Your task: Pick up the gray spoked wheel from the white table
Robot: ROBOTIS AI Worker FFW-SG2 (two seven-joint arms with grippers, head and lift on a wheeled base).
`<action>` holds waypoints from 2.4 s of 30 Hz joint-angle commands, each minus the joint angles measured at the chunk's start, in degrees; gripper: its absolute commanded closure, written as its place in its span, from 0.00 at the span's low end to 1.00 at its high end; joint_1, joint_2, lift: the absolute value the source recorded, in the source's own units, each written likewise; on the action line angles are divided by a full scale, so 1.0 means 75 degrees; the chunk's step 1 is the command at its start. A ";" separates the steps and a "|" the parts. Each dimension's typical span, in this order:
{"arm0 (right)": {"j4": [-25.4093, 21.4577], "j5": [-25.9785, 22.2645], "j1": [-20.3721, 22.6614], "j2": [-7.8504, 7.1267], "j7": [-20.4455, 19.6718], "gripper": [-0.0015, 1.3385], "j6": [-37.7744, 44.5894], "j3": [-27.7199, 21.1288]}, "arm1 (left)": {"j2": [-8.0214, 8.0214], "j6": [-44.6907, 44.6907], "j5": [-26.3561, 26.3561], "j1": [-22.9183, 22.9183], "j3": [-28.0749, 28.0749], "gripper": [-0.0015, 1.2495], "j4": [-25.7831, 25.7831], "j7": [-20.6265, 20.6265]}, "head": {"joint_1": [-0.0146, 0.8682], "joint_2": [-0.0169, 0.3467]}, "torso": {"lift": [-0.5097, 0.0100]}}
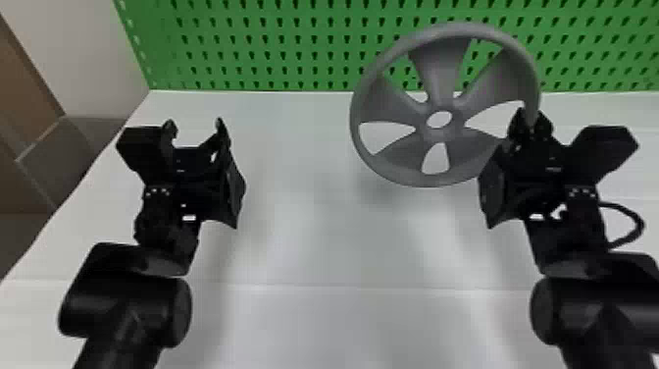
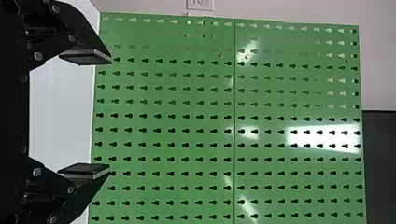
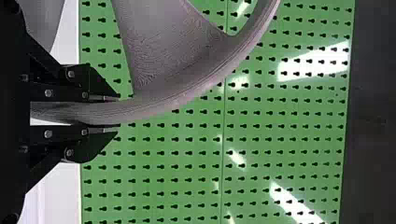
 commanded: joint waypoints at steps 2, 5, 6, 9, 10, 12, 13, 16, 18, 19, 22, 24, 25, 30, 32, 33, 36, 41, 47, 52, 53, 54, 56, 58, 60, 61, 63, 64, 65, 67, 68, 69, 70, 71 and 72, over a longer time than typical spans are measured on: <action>0.0001 0.0004 0.0034 0.0015 0.0000 0.81 -0.0060 -0.0037 | -0.0033 -0.0002 -0.0026 0.0000 0.0032 0.35 0.0000 0.0000 | 0.90 0.25 | 0.80; 0.0001 -0.0007 0.0022 0.0015 0.0000 0.81 -0.0060 -0.0037 | -0.0033 -0.0002 -0.0038 0.0012 0.0032 0.35 0.0000 0.0000 | 0.90 0.25 | 0.80; 0.0001 -0.0019 0.0022 0.0015 0.0000 0.81 -0.0060 -0.0037 | -0.0033 -0.0002 -0.0026 0.0012 0.0032 0.35 0.0000 0.0000 | 0.90 0.25 | 0.80; 0.0001 -0.0031 0.0022 0.0027 0.0000 0.81 -0.0083 -0.0037 | -0.0033 -0.0002 -0.0026 0.0000 0.0020 0.35 0.0000 0.0000 | 0.90 0.25 | 0.80; 0.0001 -0.0031 0.0022 0.0027 0.0000 0.81 -0.0083 -0.0037 | -0.0033 -0.0002 -0.0038 0.0000 0.0020 0.35 0.0000 0.0000 | 0.90 0.25 | 0.80; 0.0001 -0.0031 0.0022 0.0027 0.0000 0.81 -0.0083 -0.0037 | -0.0033 -0.0002 -0.0108 0.0000 0.0009 0.35 0.0000 -0.0012 | 0.90 0.25 | 0.80; 0.0001 -0.0043 0.0022 0.0015 0.0000 0.81 -0.0060 -0.0025 | -0.0033 -0.0002 -0.0132 0.0000 0.0009 0.34 -0.0012 -0.0012 | 0.90 0.25 | 0.80; 0.0001 -0.0089 0.0046 -0.0009 0.0000 0.81 0.0022 -0.0002 | -0.0033 -0.0002 -0.0319 0.0000 0.0020 0.35 -0.0012 -0.0035 | 0.90 0.25 | 0.80; 0.0001 -0.0089 0.0046 -0.0020 0.0000 0.81 0.0046 0.0022 | -0.0045 -0.0002 -0.0390 0.0000 0.0032 0.35 -0.0012 -0.0035 | 0.90 0.25 | 0.80; 0.0001 -0.0089 0.0046 -0.0020 0.0000 0.81 0.0057 0.0022 | -0.0045 -0.0002 -0.0425 0.0000 0.0032 0.35 -0.0012 -0.0035 | 0.90 0.25 | 0.80; 0.0001 -0.0089 0.0046 -0.0020 0.0000 0.81 0.0163 0.0033 | -0.0045 0.0057 -0.0472 -0.0012 0.0067 0.35 -0.0012 -0.0035 | 0.90 0.25 | 0.80; 0.0001 -0.0089 0.0057 -0.0020 0.0000 0.81 0.0210 0.0022 | -0.0069 0.0127 -0.0507 -0.0012 0.0091 0.35 -0.0012 -0.0035 | 0.90 0.25 | 0.80; 0.0001 -0.0078 0.0057 -0.0020 0.0000 0.81 0.0210 0.0033 | -0.0092 0.0186 -0.0507 -0.0012 0.0114 0.35 -0.0012 -0.0035 | 0.90 0.25 | 0.80; 0.0001 -0.0078 0.0081 -0.0020 0.0012 0.81 0.0210 0.0068 | -0.0197 0.0350 -0.0483 -0.0023 0.0231 0.35 -0.0012 -0.0035 | 0.90 0.25 | 0.80; 0.0001 -0.0066 0.0081 -0.0020 0.0000 0.81 0.0210 0.0080 | -0.0221 0.0350 -0.0519 -0.0012 0.0231 0.35 -0.0012 -0.0035 | 0.90 0.25 | 0.80; 0.0001 -0.0066 0.0081 -0.0020 0.0012 0.81 0.0210 0.0068 | -0.0221 0.0350 -0.0507 -0.0012 0.0219 0.35 -0.0012 -0.0035 | 0.90 0.25 | 0.80; 0.0001 -0.0054 0.0069 -0.0009 0.0000 0.81 0.0210 0.0033 | -0.0221 0.0350 -0.0519 -0.0023 0.0208 0.35 -0.0012 -0.0035 | 0.90 0.25 | 0.80; 0.0001 -0.0054 0.0057 0.0003 0.0000 0.81 0.0210 0.0010 | -0.0233 0.0350 -0.0519 -0.0012 0.0231 0.35 -0.0012 -0.0035 | 0.90 0.25 | 0.80; 0.0001 -0.0078 0.0034 0.0003 0.0000 0.81 0.0268 0.0022 | -0.0233 0.0362 -0.0507 -0.0012 0.0231 0.35 -0.0012 -0.0035 | 0.90 0.25 | 0.80; 0.0001 -0.0089 0.0011 0.0003 0.0000 0.81 0.0280 0.0022 | -0.0233 0.0362 -0.0507 -0.0012 0.0243 0.35 -0.0012 -0.0035 | 0.90 0.25 | 0.80; 0.0001 -0.0089 0.0011 0.0003 0.0000 0.81 0.0280 0.0022 | -0.0233 0.0350 -0.0507 -0.0012 0.0243 0.35 -0.0012 -0.0035 | 0.90 0.25 | 0.80; 0.0001 -0.0101 0.0011 0.0003 0.0000 0.81 0.0303 0.0022 | -0.0233 0.0362 -0.0507 0.0000 0.0243 0.35 -0.0012 -0.0035 | 0.90 0.25 | 0.80; 0.0001 -0.0101 0.0011 -0.0009 0.0000 0.81 0.0327 0.0022 | -0.0233 0.0350 -0.0507 0.0000 0.0243 0.35 -0.0012 -0.0035 | 0.90 0.25 | 0.80; 0.0001 -0.0113 0.0022 -0.0020 0.0000 0.81 0.0350 0.0033 | -0.0233 0.0350 -0.0507 -0.0012 0.0255 0.35 -0.0012 -0.0035 | 0.90 0.25 | 0.80; 0.0001 -0.0113 0.0022 -0.0020 0.0000 0.81 0.0350 0.0057 | -0.0233 0.0350 -0.0507 0.0000 0.0266 0.35 -0.0012 -0.0035 | 0.90 0.25 | 0.80; 0.0001 -0.0113 0.0011 -0.0020 0.0000 0.81 0.0350 0.0057 | -0.0233 0.0362 -0.0507 0.0000 0.0266 0.35 -0.0012 -0.0035 | 0.90 0.25 | 0.80; 0.0001 -0.0113 0.0011 -0.0020 0.0000 0.81 0.0362 0.0057 | -0.0233 0.0362 -0.0507 0.0000 0.0266 0.35 -0.0012 -0.0035 | 0.90 0.25 | 0.80; 0.0001 -0.0113 0.0011 -0.0020 0.0012 0.81 0.0362 0.0057 | -0.0233 0.0362 -0.0507 0.0000 0.0266 0.35 -0.0012 -0.0035 | 0.90 0.25 | 0.80; 0.0001 -0.0113 0.0011 -0.0020 0.0000 0.81 0.0362 0.0057 | -0.0233 0.0362 -0.0507 0.0000 0.0266 0.35 -0.0012 -0.0035 | 0.90 0.25 | 0.80; 0.0001 -0.0101 0.0011 -0.0032 0.0000 0.81 0.0362 0.0068 | -0.0233 0.0350 -0.0507 0.0000 0.0278 0.35 -0.0012 -0.0035 | 0.90 0.25 | 0.80; 0.0013 -0.0101 0.0011 -0.0032 0.0000 0.81 0.0362 0.0068 | -0.0233 0.0362 -0.0507 0.0000 0.0278 0.35 -0.0012 -0.0035 | 0.90 0.25 | 0.80; 0.0001 -0.0089 0.0022 -0.0044 0.0000 0.81 0.0362 0.0068 | -0.0233 0.0362 -0.0507 0.0000 0.0278 0.35 -0.0012 -0.0035 | 0.90 0.25 | 0.80; 0.0001 -0.0089 0.0022 -0.0032 0.0000 0.81 0.0362 0.0068 | -0.0233 0.0362 -0.0507 0.0000 0.0278 0.35 -0.0012 -0.0035 | 0.90 0.25 | 0.80; 0.0001 -0.0089 0.0034 -0.0032 0.0000 0.81 0.0362 0.0057 | -0.0233 0.0362 -0.0507 0.0000 0.0278 0.35 -0.0012 -0.0035 | 0.90 0.25 | 0.80; 0.0001 -0.0089 0.0034 -0.0032 0.0000 0.81 0.0362 0.0057 | -0.0233 0.0362 -0.0507 0.0000 0.0278 0.35 -0.0012 -0.0035 | 0.90 0.25 | 0.80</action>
